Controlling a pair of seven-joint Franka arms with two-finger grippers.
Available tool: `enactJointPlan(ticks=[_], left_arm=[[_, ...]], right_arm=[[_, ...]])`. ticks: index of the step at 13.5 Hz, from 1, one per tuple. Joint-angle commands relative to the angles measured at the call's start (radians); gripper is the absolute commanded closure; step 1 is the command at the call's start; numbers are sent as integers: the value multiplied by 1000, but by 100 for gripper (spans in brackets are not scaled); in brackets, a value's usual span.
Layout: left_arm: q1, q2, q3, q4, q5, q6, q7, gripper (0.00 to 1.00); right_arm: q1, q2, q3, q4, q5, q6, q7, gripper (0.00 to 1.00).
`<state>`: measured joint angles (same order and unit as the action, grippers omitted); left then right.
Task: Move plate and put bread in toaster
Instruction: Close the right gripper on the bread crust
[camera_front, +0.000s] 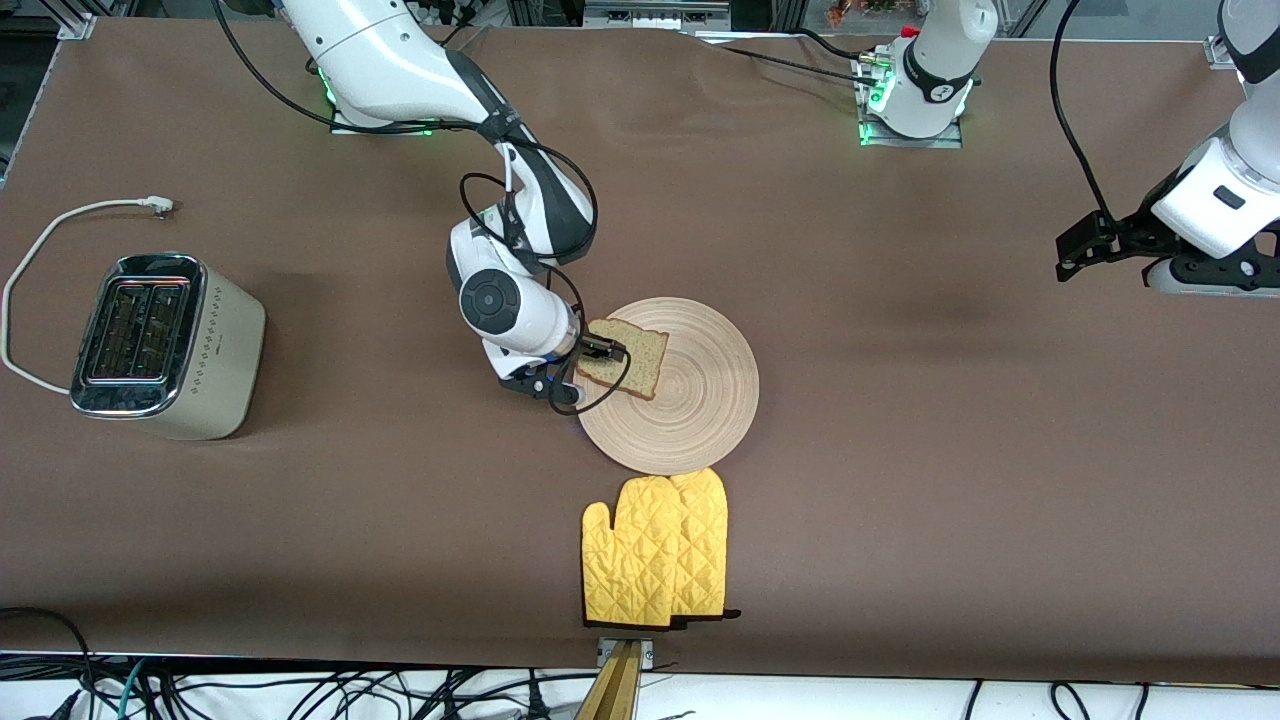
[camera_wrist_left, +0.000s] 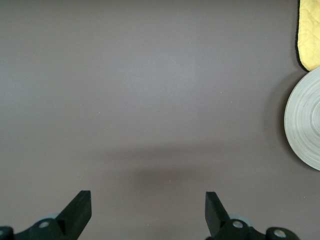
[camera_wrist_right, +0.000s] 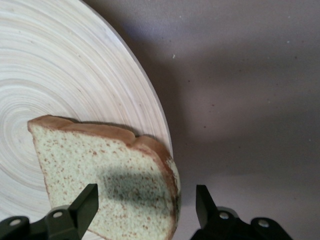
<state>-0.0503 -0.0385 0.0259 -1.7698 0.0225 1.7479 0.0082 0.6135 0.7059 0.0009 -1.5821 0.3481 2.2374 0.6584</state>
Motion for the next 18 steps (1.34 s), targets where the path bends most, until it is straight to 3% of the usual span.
enactJointPlan(ticks=[1,2,3,6,15,18], left_arm=[[4,3,-4,18,16,-10,1,0],[4,3,-4,18,14,-10,1,0],[4,3,-4,18,16,-10,1,0],[4,3,-4,18,14,-10,3,0],[4,3,-3,18,14,-10,3,0],[4,3,-3,18,14,-10,3,0]], right_arm=[[8,-23,-9,-4,3,-35,-3,24],[8,-23,-9,-4,3,-36,-5,27],[8,-23,-9,-4,3,-36,-6,40],[8,-23,-9,-2,0,-54,-11,97],[22,-40,-15,4,-23,-59,-9,100],[14,-97,-19,33,-110,-151,-11,100]])
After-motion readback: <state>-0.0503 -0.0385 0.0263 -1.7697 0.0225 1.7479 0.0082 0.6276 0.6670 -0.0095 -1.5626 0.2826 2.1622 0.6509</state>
